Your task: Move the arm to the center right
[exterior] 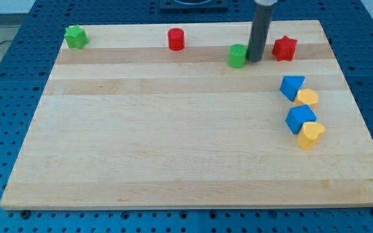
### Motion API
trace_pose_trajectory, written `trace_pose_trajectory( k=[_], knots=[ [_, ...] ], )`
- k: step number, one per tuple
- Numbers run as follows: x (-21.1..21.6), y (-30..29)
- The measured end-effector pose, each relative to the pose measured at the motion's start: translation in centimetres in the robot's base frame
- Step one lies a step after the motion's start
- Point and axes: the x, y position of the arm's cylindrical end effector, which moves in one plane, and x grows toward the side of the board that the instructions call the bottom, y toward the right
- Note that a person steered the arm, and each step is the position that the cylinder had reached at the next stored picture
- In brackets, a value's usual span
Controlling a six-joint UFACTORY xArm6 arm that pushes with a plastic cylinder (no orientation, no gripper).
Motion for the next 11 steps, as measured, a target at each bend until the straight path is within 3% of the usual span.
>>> trace_pose_trajectory(
  k=[3, 4, 5, 6, 7, 8, 9, 11],
  knots=[
    [3.4, -2.9],
    [9.7, -7.3],
    [16.6, -5.6],
    [20.2, -1.3],
    [16.6, -3.2],
    [9.2, -6.8],
    [3.4, -6.3],
    [3.2, 6.8]
  ],
)
